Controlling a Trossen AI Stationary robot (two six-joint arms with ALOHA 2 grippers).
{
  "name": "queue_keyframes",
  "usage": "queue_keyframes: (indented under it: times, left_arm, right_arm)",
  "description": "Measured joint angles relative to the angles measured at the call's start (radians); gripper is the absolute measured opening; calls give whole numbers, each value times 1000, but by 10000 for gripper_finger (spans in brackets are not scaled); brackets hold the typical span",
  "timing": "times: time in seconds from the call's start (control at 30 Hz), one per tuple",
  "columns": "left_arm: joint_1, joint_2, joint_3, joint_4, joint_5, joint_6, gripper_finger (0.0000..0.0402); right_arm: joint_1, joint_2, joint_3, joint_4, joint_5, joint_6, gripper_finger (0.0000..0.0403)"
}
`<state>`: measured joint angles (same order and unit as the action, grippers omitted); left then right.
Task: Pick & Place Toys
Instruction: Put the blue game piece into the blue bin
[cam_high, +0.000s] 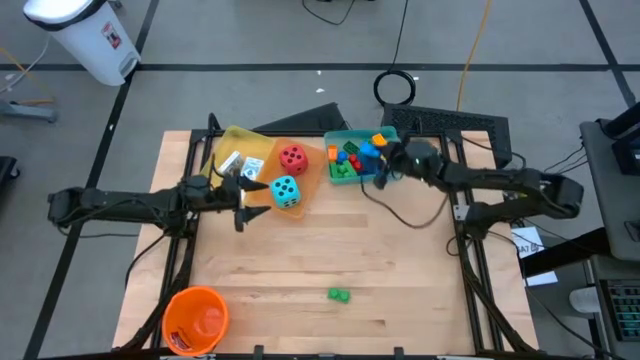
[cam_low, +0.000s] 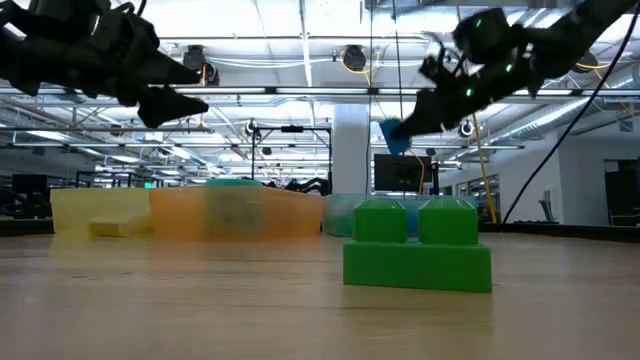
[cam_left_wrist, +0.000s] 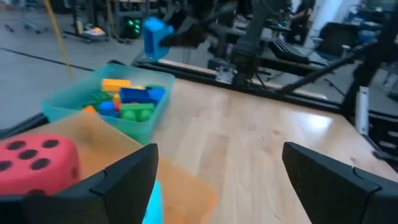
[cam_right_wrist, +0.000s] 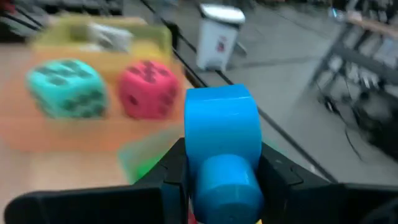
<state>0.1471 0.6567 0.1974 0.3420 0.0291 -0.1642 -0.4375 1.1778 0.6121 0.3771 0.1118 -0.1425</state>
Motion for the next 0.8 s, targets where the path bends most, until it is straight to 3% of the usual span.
queue_keyframes:
  times: [0.27, 0.53, 0.8]
  left_arm:
    - [17, 3, 0, 31, -6, 0, 349]
    - [14, 3, 0, 30, -5, -85, 349]
    - [14, 4, 0, 30, -14, -104, 349]
  right_arm:
    - [-223, 144, 0, -28, -34, 6, 89]
    - [-242, 107, 0, -223, -36, 64, 122]
    - [-244, 105, 0, -272, -30, 75, 145]
